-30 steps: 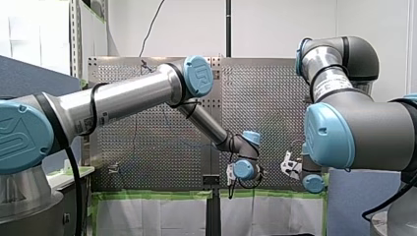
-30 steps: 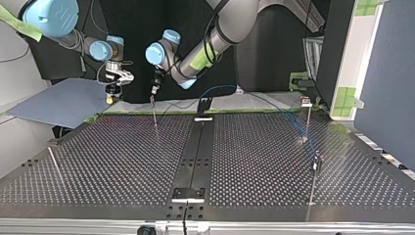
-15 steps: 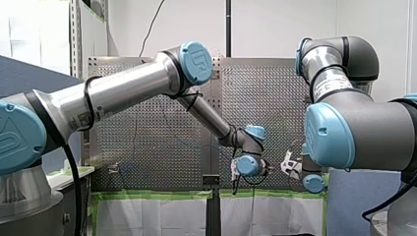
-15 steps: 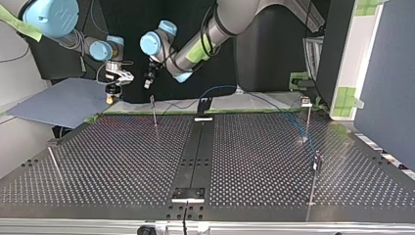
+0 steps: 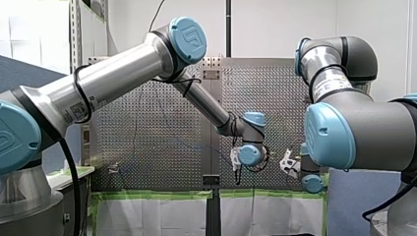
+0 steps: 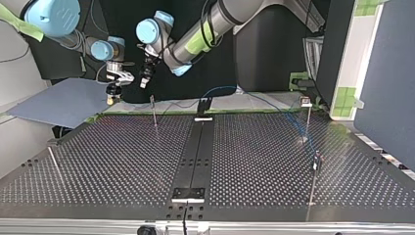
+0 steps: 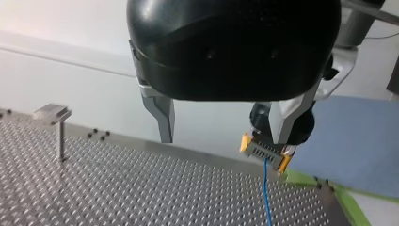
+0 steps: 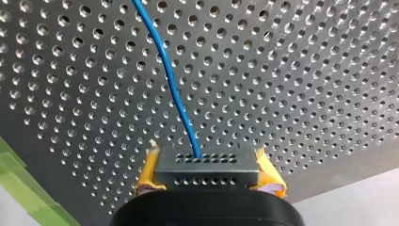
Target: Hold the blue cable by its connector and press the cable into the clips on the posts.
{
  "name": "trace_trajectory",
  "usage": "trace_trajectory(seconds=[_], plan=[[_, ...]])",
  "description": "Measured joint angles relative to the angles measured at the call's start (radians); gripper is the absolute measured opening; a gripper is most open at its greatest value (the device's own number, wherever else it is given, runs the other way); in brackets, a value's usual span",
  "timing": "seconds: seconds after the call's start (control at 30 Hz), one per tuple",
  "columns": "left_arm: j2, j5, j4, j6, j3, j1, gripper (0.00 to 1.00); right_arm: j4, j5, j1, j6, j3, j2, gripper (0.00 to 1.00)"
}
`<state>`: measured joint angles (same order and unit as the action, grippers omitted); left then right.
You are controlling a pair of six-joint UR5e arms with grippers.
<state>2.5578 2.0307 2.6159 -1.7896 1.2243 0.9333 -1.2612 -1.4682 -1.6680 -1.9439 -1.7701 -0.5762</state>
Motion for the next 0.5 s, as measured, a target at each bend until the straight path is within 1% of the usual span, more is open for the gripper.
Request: trace_trajectory(seconds=[0.07,0.2,0.33,0.4,0.5], plan=[[-0.019,0.017,0.012,-0.009,0.019,-0.003,1.0,-0.003,0.0,-0.002,-0.005,0.0,0.0,0.0],[-0.051,0.031,0.041,-0.027,0.051,-0.007,1.0,-0.011,0.0,-0.011,-0.02,0.0,0.0,0.0],[-0.088,0.041,0.077,-0.054,0.088,0.002,1.0,-0.02,-0.01,-0.017,-0.042,0.0,0.0,0.0],[-0.107,0.054,0.096,-0.062,0.107,0.006,1.0,-0.022,-0.016,-0.018,-0.052,0.0,0.0,0.0],[-0.134,0.077,0.123,-0.065,0.134,0.012,1.0,-0.025,-0.02,-0.019,-0.06,0.0,0.0,0.0]])
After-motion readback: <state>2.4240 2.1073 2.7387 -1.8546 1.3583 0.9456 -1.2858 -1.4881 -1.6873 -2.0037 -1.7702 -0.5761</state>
